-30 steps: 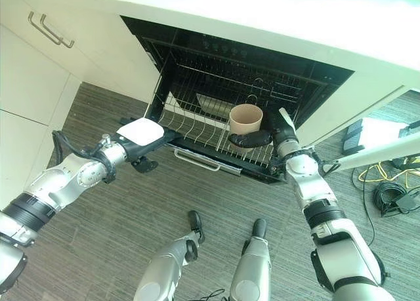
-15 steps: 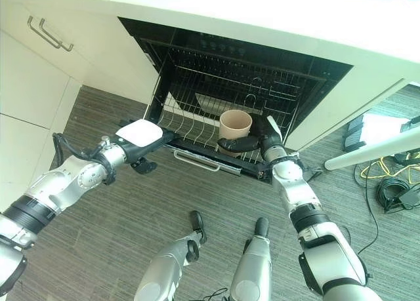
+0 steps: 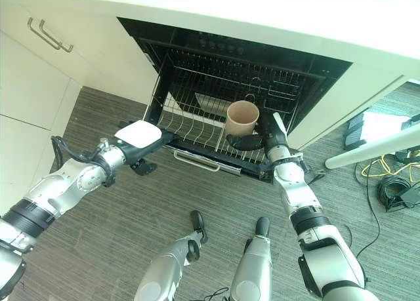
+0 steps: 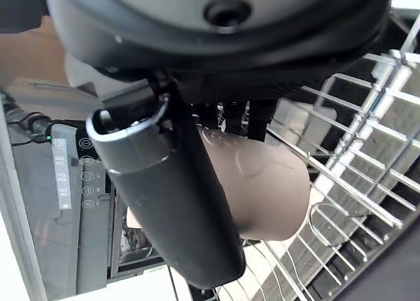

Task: Place the dishes in the dishwasher.

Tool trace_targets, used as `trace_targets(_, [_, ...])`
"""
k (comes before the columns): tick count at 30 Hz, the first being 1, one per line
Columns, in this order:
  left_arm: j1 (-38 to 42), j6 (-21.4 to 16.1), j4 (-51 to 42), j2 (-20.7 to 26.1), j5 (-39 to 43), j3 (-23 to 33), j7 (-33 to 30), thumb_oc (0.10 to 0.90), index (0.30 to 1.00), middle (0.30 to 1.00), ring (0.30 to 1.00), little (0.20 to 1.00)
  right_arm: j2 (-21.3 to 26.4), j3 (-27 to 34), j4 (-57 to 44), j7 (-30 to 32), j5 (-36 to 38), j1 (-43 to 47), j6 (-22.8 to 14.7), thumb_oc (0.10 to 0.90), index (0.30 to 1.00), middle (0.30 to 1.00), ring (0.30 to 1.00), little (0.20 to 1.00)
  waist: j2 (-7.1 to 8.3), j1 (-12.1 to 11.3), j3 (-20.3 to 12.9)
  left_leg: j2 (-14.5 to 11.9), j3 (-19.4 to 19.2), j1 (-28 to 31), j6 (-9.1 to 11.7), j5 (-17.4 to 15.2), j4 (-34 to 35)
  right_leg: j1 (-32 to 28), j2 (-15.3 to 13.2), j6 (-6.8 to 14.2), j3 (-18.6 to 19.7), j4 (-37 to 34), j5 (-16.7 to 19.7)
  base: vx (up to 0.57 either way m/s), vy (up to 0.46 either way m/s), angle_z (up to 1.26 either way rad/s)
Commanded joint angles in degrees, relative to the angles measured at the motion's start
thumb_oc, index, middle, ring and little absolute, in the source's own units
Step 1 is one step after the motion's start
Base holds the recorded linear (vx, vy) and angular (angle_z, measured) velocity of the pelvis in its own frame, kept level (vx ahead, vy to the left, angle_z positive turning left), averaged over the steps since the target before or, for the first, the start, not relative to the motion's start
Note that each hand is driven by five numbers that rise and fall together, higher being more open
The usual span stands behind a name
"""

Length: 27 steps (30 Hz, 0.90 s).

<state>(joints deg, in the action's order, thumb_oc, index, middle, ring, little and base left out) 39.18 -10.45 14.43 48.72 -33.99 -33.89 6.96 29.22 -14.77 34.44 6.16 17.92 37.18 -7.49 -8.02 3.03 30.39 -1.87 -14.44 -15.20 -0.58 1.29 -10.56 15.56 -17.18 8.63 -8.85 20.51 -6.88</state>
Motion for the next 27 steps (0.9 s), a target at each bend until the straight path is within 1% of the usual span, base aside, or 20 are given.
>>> trace_targets(1, [1.31, 0.28, -4.77, 1.33, 1.92, 7.12, -1.72, 0.800, 0.900, 0.900, 0.900, 0.900, 5.12, 4.38, -2.57, 4.08, -2.95, -2.35, -1.54, 0.800, 0.900, 0.900, 0.900, 0.900, -6.54, 0.57, -0.60, -0.89, 4.29, -1.95, 1.12, -9.11, -6.63, 2.53, 1.98, -1.89, -0.09, -3.32, 0.85, 0.00, 0.000, 0.00])
trace_targets(8, [-1.06, 0.29, -5.34, 1.22, 1.91, 8.43, -2.46, 0.800, 0.900, 0.900, 0.900, 0.900, 4.93, 4.76, -5.08, 5.73, -5.48, -4.89, -2.77, 0.800, 0.900, 0.900, 0.900, 0.900, -7.24, 1.17, -0.60, -0.79, 4.02, -1.80, 1.10, -9.26, -6.63, 2.62, 1.97, -1.87, 0.38, -3.32, 0.68, 0.01, 0.031, -0.04])
trace_targets(17, [-4.13, 0.97, -6.64, 1.10, 2.31, 10.21, -2.89, 0.800, 0.900, 0.900, 0.900, 0.900, 3.90, 6.71, -8.25, 12.17, -6.01, -10.00, -4.95, 0.800, 0.900, 0.900, 0.900, 0.900, -8.05, 2.34, -0.60, -0.82, 3.20, -1.23, 1.03, -9.75, -6.63, 2.55, 1.76, -1.56, 1.05, -3.32, 0.37, 0.01, 0.035, -0.03])
trace_targets(18, [-5.32, 1.36, -7.35, 1.17, 2.61, 11.11, -2.84, 0.800, 0.900, 0.900, 0.900, 0.900, 3.75, 7.92, -9.16, 13.90, -6.71, -12.20, -5.56, 0.800, 0.900, 0.900, 0.900, 0.900, -8.27, 2.80, -0.60, -0.85, 2.91, -0.98, 0.97, -9.87, -6.63, 2.50, 1.84, -1.53, 1.38, -3.32, 0.27, 0.03, 0.067, -0.19])
trace_targets(19, [-5.54, 1.43, -7.56, 1.31, 2.88, 11.29, -2.81, 0.800, 0.900, 0.900, 0.900, 0.900, 3.83, 8.06, -9.40, 14.33, -7.00, -12.72, -5.98, 0.800, 0.900, 0.900, 0.900, 0.900, -8.38, 2.91, -0.60, -0.84, 2.82, -0.92, 0.97, -9.92, -6.63, 2.46, 1.83, -1.56, 1.46, -3.32, 0.20, 0.03, 0.061, -0.20])
trace_targets(21, [-5.86, 1.41, -7.80, 1.50, 3.20, 11.52, -2.87, 0.800, 0.900, 0.900, 0.900, 0.900, 3.83, 8.32, -9.75, 14.93, -6.75, -13.45, -6.75, 0.800, 0.900, 0.900, 0.900, 0.900, -8.58, 3.04, -0.60, -0.80, 2.77, -0.85, 0.94, -9.99, -6.63, 2.44, 1.80, -1.54, 1.57, -3.32, 0.15, 0.01, 0.029, -0.15])
trace_targets(27, [-7.25, 0.95, -7.50, 1.44, 3.82, 11.97, -3.72, 0.800, 0.900, 0.900, 0.900, 0.900, 3.21, 9.56, -12.06, 16.40, -4.38, -15.40, -10.75, 0.800, 0.900, 0.900, 0.900, 0.900, -9.08, 3.56, -0.60, -0.75, 2.55, -0.37, 0.93, -10.07, -6.63, 2.05, 1.63, -1.44, 1.87, -3.32, 0.00, 0.01, 0.024, -0.08])
